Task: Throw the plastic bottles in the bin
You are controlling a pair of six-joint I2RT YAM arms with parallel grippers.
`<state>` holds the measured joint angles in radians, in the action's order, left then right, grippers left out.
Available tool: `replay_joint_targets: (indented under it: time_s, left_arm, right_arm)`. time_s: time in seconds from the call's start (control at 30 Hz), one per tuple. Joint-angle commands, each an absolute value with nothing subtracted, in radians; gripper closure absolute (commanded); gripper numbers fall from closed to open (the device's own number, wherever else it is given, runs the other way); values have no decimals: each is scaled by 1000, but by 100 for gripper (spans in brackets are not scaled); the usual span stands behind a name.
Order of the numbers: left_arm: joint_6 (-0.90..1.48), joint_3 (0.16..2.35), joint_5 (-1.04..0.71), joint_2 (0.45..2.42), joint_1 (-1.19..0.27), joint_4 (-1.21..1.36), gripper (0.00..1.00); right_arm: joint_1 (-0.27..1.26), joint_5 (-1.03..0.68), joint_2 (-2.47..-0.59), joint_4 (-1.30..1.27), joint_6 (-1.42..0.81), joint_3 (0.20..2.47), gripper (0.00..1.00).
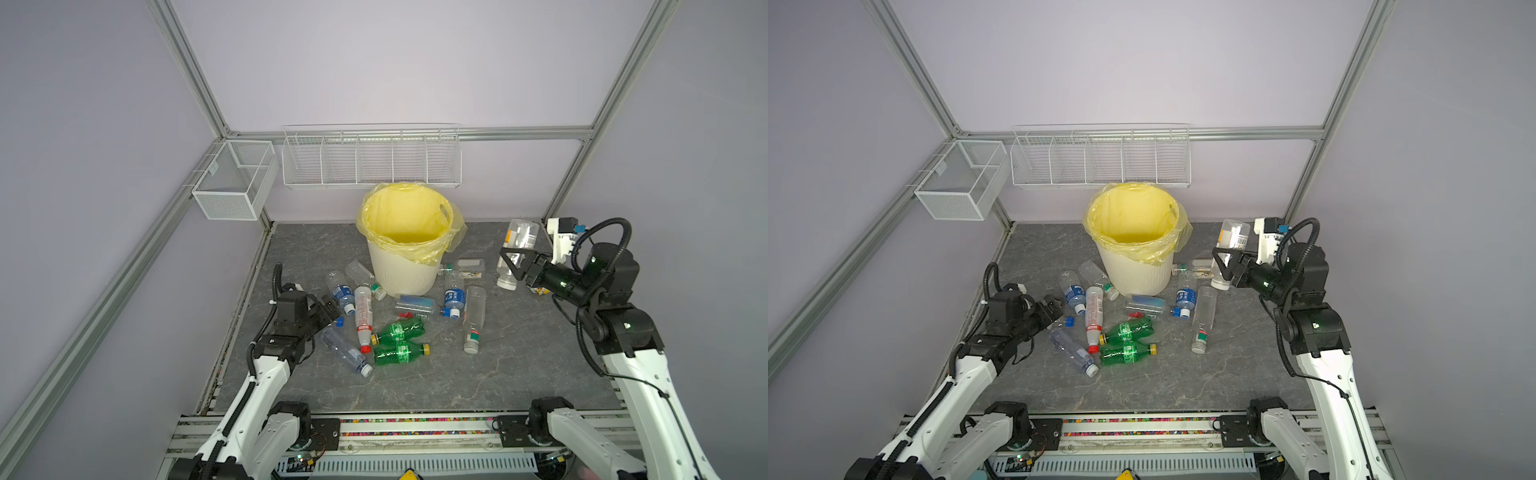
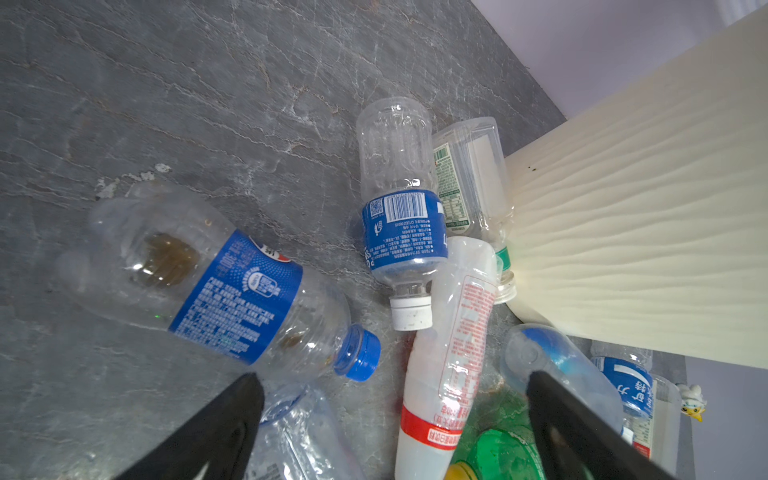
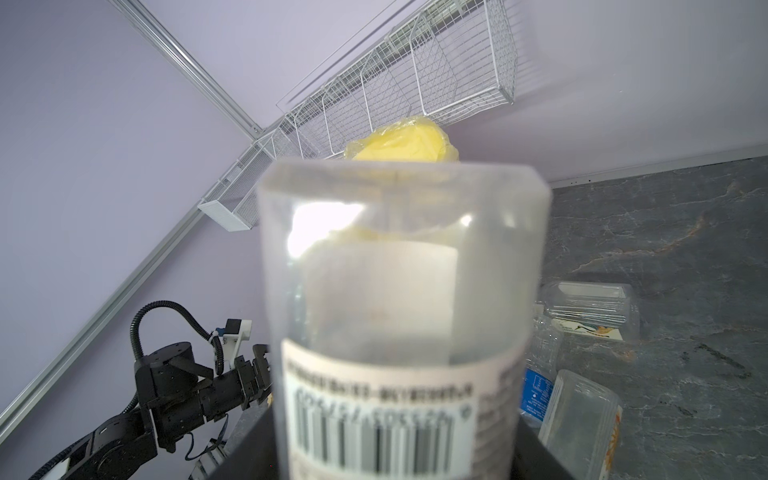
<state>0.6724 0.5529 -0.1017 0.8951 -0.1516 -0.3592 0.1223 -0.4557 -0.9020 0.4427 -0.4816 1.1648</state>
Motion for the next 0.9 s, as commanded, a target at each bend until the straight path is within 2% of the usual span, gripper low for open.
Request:
replay_joint_targets:
  time_s: [0.0, 0.2, 0.4, 0.53, 0.7, 0.73, 0.77, 0.8, 0.83, 0.87]
  left_arm:
    - [668, 585, -81, 875, -156, -397, 1]
    - [651, 559, -55, 826, -156, -424, 1]
    - [653, 560, -69, 820, -156, -423, 1]
    - [658, 560, -81, 827, -156, -419, 1]
    - [671, 558, -83, 829, -156, -422, 1]
    - [674, 561, -86, 829, -156, -425, 1]
    - [675, 564, -88, 828, -156, -427, 1]
    - [678, 566, -91, 829, -156, -430, 1]
    - [681, 569, -93, 827, -156, -435, 1]
    - [685, 571, -95, 823, -156, -440, 1]
  right_arm:
    - [133, -478, -892, 393, -479, 1153, 52]
    - [166, -456, -916, 330, -516, 1157, 52]
    - [302, -358, -1055, 332, -473, 1293, 52]
    - [415, -272, -1226, 334, -429, 1455, 52]
    - [463, -216, -1533, 355, -439, 1758, 52]
    - [463, -216, -1614, 383, -439, 1852, 49]
    - [464, -223, -1697, 427, -438, 1962, 41]
    - [465, -232, -1767, 479, -434, 2061, 25]
    - [468, -247, -1847, 551, -418, 2188, 5]
    - [472, -252, -1913, 628, -414, 2305, 12]
